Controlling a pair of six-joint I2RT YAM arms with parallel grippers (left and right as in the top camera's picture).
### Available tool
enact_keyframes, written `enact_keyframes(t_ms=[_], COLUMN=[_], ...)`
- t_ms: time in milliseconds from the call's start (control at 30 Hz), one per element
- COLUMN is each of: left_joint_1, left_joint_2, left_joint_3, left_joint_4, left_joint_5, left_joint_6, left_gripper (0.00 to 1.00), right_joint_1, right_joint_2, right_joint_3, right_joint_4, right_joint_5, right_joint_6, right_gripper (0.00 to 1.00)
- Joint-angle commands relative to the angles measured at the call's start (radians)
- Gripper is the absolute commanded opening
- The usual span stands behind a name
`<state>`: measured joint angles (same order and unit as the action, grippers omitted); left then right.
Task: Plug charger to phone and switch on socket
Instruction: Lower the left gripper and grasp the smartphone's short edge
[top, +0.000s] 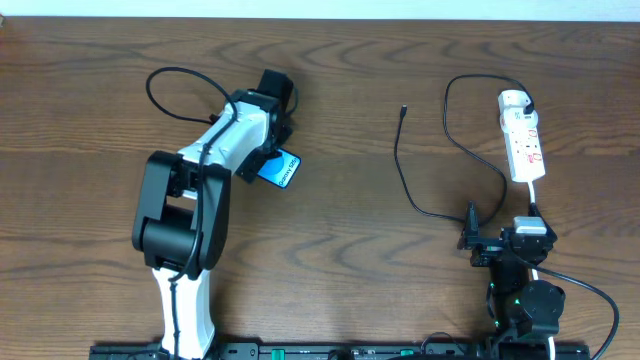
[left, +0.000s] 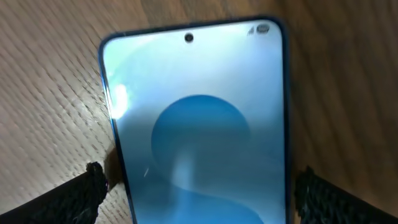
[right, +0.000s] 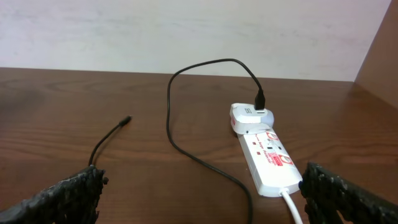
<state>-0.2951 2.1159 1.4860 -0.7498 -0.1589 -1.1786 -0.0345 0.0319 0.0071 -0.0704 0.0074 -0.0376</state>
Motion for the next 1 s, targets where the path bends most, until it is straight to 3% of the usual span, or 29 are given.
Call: enact_keyframes(t_ms=[0,967], left_joint_1=[0.001,-0.006], left_joint_2=[0.005,0.057], left_joint_3=[-0.005,-0.01], left_joint_4=[0.008,0.006], left_joint_5=[-0.006,0.133], left_joint_6=[-0.01,-0.009], left_gripper=[0.98,0.98], right_joint_1=[0.01,0.01], right_joint_2=[0.0,0.0], right_joint_3=[-0.002,-0.002], right_joint_4=[-0.004,-0.004], right_joint_5=[0.002,0.002], right_joint_6=[-0.008,-0.009], right_gripper=[0.99,0.99])
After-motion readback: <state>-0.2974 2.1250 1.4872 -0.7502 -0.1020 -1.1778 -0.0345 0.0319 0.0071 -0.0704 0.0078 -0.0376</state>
